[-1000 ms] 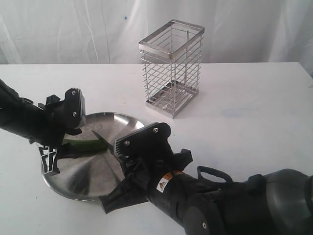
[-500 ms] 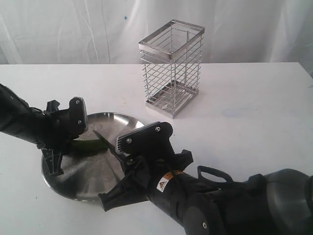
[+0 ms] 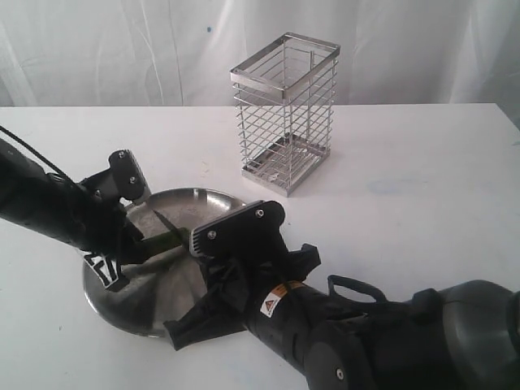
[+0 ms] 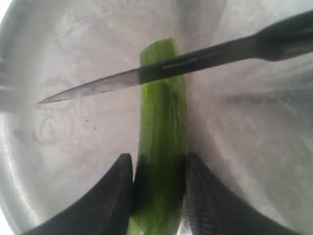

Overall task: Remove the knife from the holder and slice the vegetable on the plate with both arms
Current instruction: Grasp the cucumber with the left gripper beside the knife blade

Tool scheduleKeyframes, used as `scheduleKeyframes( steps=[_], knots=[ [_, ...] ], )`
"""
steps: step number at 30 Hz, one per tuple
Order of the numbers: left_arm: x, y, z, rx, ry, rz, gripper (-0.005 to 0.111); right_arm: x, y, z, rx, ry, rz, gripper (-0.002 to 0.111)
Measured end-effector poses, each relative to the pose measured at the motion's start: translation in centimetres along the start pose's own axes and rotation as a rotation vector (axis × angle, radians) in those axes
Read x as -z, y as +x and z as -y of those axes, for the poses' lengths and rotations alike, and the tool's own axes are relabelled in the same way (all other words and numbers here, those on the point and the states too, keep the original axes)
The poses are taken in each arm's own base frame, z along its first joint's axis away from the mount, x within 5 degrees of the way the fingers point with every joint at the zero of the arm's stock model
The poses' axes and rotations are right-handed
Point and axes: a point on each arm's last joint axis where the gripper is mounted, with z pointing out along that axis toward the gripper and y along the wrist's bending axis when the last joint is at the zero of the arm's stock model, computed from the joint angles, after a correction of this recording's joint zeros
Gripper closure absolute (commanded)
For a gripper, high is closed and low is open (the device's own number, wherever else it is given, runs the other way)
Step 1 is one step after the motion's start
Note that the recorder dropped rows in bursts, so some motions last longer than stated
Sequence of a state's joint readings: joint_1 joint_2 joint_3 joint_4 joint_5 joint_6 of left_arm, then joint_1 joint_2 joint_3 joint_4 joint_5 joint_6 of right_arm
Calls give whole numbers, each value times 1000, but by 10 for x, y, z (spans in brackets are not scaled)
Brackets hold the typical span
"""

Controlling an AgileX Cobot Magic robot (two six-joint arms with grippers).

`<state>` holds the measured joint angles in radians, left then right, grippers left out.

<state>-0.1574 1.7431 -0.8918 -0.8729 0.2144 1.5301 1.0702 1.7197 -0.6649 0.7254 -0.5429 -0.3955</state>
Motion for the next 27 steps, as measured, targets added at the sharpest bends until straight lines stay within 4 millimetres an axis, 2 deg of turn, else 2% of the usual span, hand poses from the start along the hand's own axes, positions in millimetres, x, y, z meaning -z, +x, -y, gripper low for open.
scheduleKeyframes(
  steps=[6, 15, 19, 23, 25, 27],
  knots=[
    [10, -6, 6, 120, 53, 23, 96, 1, -3, 3, 77, 38, 26, 108],
    [0, 5, 6, 224, 53, -63, 95, 7, -8, 5, 119, 45, 17, 108],
    [-2, 6, 6, 249, 45, -74, 80, 10, -9, 4, 130, 30, 2, 108],
    [-3, 7, 4, 270, 28, -76, 53, 10, -4, 3, 134, 17, -42, 108],
    [-3, 7, 4, 272, 21, -76, 48, 10, -2, 4, 136, 19, -48, 108],
    [-3, 7, 3, 276, 16, -75, 48, 10, -2, 4, 135, 19, -50, 108]
  ],
)
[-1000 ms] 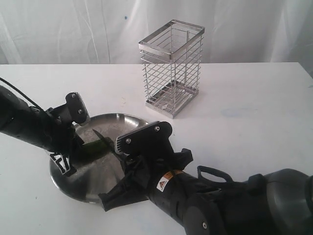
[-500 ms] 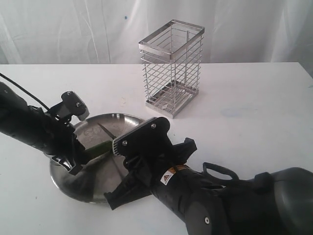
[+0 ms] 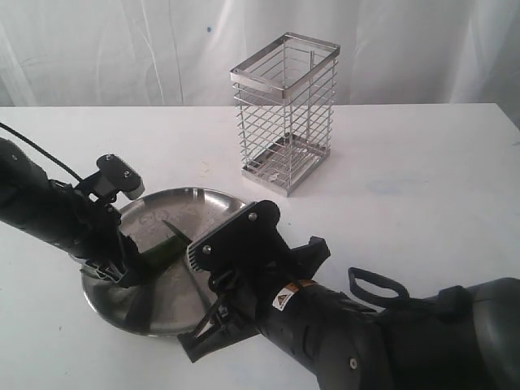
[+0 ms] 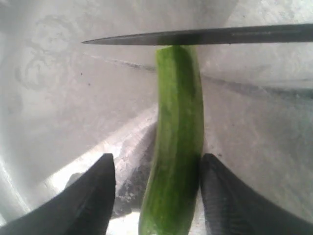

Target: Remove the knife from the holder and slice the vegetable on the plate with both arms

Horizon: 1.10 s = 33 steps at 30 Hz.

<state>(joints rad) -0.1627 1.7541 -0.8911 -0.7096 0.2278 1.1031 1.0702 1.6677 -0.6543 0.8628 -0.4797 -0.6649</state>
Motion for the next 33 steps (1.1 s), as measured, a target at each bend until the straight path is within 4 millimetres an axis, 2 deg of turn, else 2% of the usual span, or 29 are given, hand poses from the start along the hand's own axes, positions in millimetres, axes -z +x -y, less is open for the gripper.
scheduleKeyframes(
  steps=[13, 24, 33],
  knots=[
    [0, 0, 0, 0, -4, 0, 48, 4, -5, 1, 25, -1, 20, 108],
    [27, -13, -1, -9, -78, 90, 48, 9, -4, -1, 21, -7, 10, 108],
    [30, -15, -1, -9, -82, 97, 48, 13, -3, -13, 41, -40, 15, 108]
  ],
)
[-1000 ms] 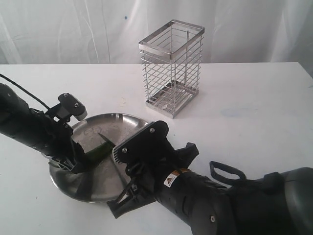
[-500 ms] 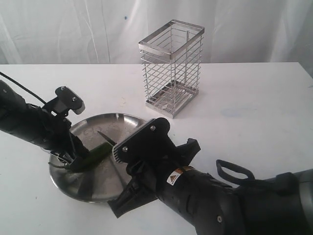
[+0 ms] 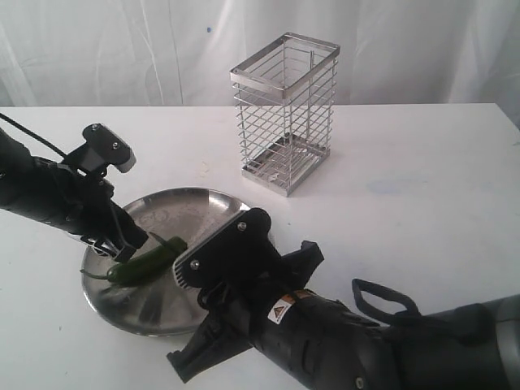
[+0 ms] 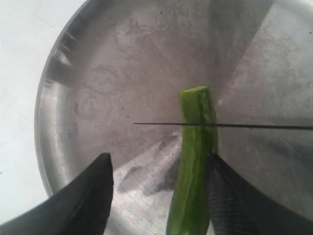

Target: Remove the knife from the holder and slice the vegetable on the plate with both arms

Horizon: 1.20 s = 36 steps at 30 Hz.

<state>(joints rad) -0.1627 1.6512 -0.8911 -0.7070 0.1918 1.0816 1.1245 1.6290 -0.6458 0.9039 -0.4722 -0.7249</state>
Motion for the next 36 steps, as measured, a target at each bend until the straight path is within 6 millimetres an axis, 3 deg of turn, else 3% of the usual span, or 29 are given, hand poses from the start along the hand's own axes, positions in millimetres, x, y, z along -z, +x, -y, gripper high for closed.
scheduleKeyframes(
  steps=[8, 36],
  knots=[
    [0, 0, 0, 0, 0, 0, 48, 0, 0, 6, -14, 70, 5, 108],
    [0, 0, 0, 2, -2, 1, 48, 2, 0, 3, -17, 55, -6, 108]
  ],
)
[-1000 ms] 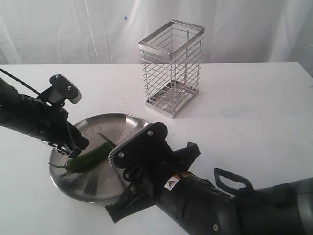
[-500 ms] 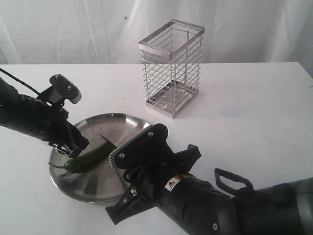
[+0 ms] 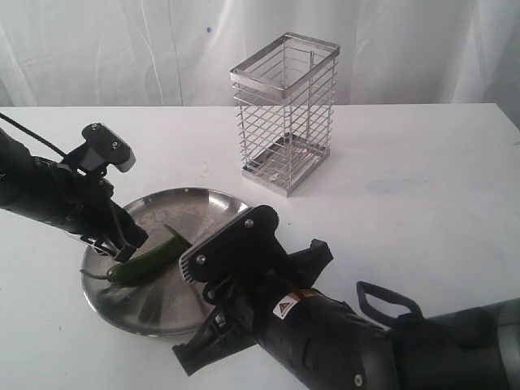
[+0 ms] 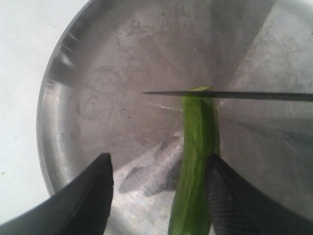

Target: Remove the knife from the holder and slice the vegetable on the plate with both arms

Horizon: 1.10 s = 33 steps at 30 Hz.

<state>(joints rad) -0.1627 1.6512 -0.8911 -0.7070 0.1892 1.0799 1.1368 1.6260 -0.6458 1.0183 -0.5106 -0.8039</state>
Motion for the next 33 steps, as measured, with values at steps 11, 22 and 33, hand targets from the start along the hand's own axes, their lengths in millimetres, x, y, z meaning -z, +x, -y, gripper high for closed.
scheduleKeyframes(
  steps=[11, 22, 33],
  knots=[
    [0, 0, 0, 0, -2, 1, 48, -5, 11, -5, 33, 14, -59, 108],
    [3, -15, -6, 193, -26, 107, 107, -6, 13, -5, 36, 13, -69, 108],
    [-18, -31, -9, 263, 98, 113, 107, -6, 13, -5, 34, 13, -69, 108]
  ],
)
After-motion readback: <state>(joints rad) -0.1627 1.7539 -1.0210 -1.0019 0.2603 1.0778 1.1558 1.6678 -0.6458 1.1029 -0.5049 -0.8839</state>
